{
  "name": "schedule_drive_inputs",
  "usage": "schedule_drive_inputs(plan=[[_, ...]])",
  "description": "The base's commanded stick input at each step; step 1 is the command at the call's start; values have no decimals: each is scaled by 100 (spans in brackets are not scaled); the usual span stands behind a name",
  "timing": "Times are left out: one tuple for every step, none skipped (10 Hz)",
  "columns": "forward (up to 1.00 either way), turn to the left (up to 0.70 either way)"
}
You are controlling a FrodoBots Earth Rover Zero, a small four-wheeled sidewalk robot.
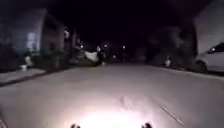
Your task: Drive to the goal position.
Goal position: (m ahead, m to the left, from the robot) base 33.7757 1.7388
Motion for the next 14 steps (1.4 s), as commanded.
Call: schedule_drive_inputs(plan=[[85, 0], [85, 0], [85, 0], [85, 0], [85, 0], [85, 0], [85, 0], [85, 0], [85, 0], [85, 0], [85, 0], [85, 0], [85, 0], [85, 0]])
